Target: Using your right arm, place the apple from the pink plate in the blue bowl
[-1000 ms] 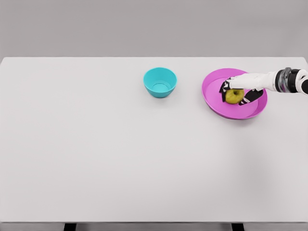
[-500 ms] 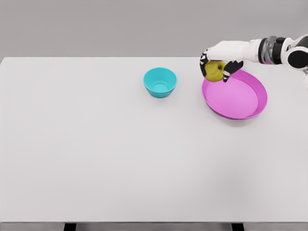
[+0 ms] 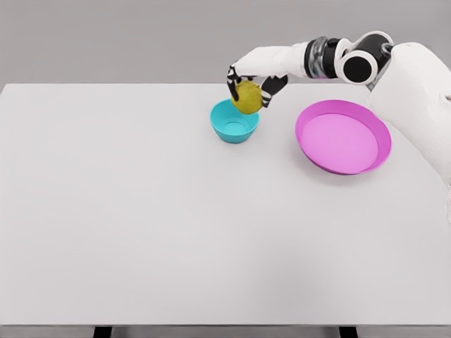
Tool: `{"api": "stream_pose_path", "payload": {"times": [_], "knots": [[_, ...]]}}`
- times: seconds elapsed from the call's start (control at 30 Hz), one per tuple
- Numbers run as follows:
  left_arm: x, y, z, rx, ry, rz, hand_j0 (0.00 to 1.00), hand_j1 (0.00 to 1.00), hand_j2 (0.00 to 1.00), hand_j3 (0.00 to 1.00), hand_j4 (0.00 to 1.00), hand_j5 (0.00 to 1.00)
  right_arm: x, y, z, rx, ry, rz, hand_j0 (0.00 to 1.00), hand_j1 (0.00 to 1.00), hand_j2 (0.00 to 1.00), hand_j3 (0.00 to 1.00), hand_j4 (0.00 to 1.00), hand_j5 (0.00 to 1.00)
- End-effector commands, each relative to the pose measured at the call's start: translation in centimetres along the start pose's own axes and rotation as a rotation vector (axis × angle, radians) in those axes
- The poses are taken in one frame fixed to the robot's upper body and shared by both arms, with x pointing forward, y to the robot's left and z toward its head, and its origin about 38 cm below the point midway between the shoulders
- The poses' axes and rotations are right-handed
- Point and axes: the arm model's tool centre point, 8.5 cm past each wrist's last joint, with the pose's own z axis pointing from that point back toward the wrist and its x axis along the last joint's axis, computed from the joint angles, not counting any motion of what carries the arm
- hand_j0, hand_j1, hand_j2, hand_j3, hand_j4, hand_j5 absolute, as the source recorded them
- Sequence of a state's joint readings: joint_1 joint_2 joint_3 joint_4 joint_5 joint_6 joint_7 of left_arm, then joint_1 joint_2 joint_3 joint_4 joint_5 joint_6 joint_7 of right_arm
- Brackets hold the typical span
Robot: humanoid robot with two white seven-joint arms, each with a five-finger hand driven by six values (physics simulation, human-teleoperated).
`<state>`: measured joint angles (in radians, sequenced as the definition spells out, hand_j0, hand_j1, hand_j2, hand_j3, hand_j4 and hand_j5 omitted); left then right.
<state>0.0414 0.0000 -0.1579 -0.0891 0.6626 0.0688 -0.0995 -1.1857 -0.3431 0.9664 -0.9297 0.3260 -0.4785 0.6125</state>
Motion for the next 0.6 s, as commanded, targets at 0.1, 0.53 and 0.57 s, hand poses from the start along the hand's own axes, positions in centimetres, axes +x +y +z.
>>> {"api": "stream_pose_path", "payload": {"times": [0.1, 0.53, 0.57], "knots": [[0.0, 0.0, 0.0, 0.0, 0.0, 0.0, 1.0, 1.0, 1.0, 1.0, 1.0, 1.0, 0.7, -0.4, -2.1, 0.005, -0.008, -0.014, 0.4, 0.4, 0.4, 0.4, 0.4, 0.4], [0.0, 0.0, 0.0, 0.0, 0.0, 0.0, 1.0, 1.0, 1.0, 1.0, 1.0, 1.0, 0.0, -0.5, -1.5, -0.002, 0.019, -0.023, 0.75, 0.75, 0.75, 0.75, 0.75, 0.75], [0.0, 0.0, 0.0, 0.0, 0.0, 0.0, 1.0, 1.0, 1.0, 1.0, 1.0, 1.0, 0.0, -0.4, -1.4, -0.003, 0.017, -0.022, 0.8, 0.8, 0.8, 0.8, 0.8, 0.8]]}}
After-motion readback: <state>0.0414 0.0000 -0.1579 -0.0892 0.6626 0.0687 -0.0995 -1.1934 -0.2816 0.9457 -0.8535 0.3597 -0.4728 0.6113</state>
